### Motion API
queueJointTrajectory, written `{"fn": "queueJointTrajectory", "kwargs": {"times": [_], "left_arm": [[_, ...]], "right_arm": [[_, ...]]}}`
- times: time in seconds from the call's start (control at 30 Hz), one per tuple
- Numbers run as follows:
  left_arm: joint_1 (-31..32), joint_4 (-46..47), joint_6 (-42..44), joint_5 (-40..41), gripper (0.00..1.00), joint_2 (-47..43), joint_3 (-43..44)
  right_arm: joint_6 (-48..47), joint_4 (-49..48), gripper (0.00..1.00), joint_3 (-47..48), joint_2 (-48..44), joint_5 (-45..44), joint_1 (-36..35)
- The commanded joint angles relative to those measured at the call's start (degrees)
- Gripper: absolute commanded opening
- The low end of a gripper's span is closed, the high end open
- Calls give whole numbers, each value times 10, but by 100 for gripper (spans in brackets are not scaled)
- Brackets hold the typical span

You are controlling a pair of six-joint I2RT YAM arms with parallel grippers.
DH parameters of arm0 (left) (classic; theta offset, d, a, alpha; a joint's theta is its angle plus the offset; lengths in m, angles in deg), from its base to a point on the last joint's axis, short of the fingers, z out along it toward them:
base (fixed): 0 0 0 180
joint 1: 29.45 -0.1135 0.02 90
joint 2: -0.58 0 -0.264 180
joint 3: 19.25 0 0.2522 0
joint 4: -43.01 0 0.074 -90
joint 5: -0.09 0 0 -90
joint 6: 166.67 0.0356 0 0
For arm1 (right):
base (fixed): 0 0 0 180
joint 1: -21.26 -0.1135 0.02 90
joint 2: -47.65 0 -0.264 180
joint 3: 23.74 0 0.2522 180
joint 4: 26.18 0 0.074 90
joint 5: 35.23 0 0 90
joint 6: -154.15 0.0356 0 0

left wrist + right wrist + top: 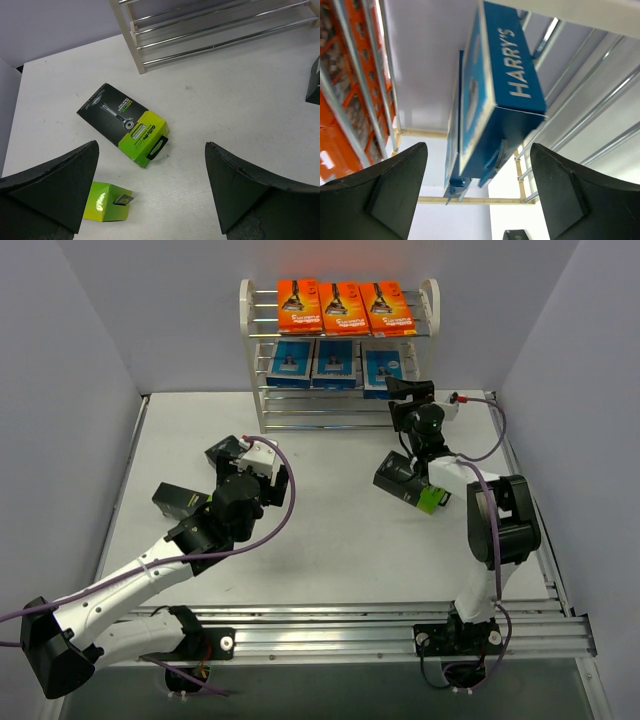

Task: Place and organize the shaving razors onto the shelf
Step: Place the shaving razor onto shelf

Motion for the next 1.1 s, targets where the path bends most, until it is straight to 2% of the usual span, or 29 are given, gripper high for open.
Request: {"fn": "queueJointTrajectory", "kwargs": {"times": [0.0, 0.4, 1.07], "left_arm": [[2, 21, 5, -11, 96, -12, 7], [2, 20, 4, -10, 96, -9, 5], [1, 23, 4, -4, 96, -1, 4]], "right_arm": [[-20, -2, 80, 4, -49, 17, 7], [-15, 3, 80, -5, -55, 41, 12], [-29, 3, 79, 84, 13, 58, 19]]}}
